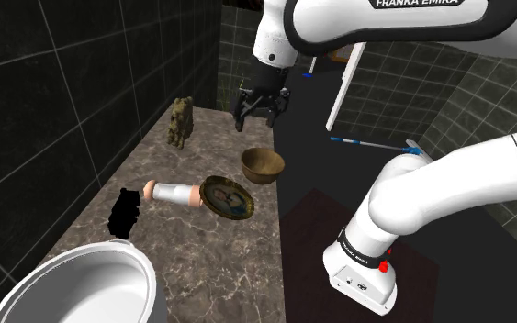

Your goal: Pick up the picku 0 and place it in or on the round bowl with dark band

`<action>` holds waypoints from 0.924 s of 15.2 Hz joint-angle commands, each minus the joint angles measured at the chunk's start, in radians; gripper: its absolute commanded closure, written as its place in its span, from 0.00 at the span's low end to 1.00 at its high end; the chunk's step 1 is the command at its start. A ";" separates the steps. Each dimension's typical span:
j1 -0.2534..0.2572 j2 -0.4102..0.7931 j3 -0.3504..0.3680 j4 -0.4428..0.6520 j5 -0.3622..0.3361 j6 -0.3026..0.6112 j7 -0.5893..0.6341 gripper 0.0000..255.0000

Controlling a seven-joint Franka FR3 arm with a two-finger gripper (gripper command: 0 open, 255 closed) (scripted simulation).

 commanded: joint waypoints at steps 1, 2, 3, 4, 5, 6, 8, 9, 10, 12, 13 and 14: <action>-0.001 0.057 0.054 0.007 0.020 0.049 0.076 0.00; -0.003 0.084 0.079 0.013 0.026 0.070 0.111 0.00; -0.006 0.114 0.104 0.020 0.032 0.090 0.147 0.00; -0.010 0.144 0.129 0.030 0.035 0.111 0.183 0.00; -0.014 0.176 0.153 0.041 0.037 0.131 0.220 0.00; -0.019 0.210 0.178 0.053 0.036 0.151 0.257 0.00; -0.031 0.282 0.227 0.082 0.028 0.190 0.334 0.00; -0.039 0.319 0.252 0.099 0.020 0.208 0.374 0.00; -0.046 0.359 0.276 0.117 0.009 0.226 0.415 0.00; -0.061 0.442 0.321 0.158 -0.023 0.260 0.502 0.00; -0.068 0.486 0.343 0.180 -0.045 0.275 0.547 0.00; -0.073 0.532 0.362 0.205 -0.070 0.289 0.595 0.00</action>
